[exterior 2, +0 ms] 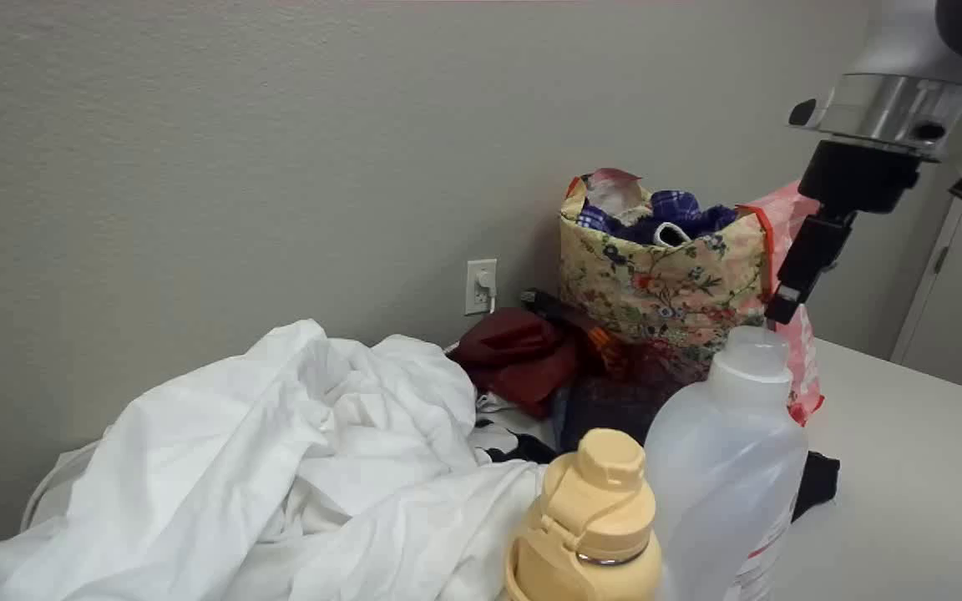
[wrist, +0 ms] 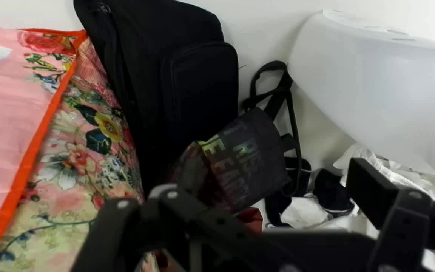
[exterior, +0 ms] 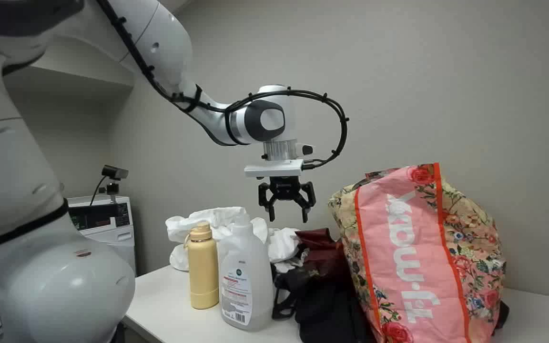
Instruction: Move the jug to the right near the laundry
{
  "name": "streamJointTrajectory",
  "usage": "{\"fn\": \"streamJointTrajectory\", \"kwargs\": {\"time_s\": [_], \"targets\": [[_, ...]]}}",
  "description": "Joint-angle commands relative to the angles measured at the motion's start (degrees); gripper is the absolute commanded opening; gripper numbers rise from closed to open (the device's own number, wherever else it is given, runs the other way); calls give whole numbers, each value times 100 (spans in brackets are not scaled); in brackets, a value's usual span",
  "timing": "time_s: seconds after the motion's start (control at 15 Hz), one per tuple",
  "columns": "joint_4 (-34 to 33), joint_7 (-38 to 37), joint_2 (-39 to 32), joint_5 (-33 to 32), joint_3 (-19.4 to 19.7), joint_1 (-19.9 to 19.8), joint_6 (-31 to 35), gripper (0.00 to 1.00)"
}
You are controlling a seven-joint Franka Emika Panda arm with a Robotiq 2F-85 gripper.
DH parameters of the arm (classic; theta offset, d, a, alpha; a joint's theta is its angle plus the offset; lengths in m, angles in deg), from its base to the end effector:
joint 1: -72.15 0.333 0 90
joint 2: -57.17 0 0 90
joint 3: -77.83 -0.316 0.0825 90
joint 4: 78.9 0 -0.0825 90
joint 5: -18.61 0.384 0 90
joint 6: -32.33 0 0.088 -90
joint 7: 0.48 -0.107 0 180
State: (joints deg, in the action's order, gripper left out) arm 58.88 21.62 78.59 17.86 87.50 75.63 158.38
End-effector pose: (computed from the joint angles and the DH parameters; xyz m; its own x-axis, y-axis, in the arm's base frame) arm 0.4446 -0.0518 0.4676 0.9436 0.2839 0.1703 0.2855 -0.9582 0.0156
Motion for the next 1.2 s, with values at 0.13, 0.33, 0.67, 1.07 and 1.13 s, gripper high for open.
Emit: {"fn": "streamJointTrajectory", "kwargs": {"time_s": [0.13, 0.33, 0.67, 1.07, 1.13], "targets": [[-10, 35, -7, 48, -103, -109, -15, 100], [-10, 35, -7, 48, -103, -109, -15, 100], [45, 53, 83, 126, -114, -73, 33, 100], [169, -719, 589, -25, -398, -190, -81, 100], [167, -946, 677, -42, -472, -216, -171, 100]]}}
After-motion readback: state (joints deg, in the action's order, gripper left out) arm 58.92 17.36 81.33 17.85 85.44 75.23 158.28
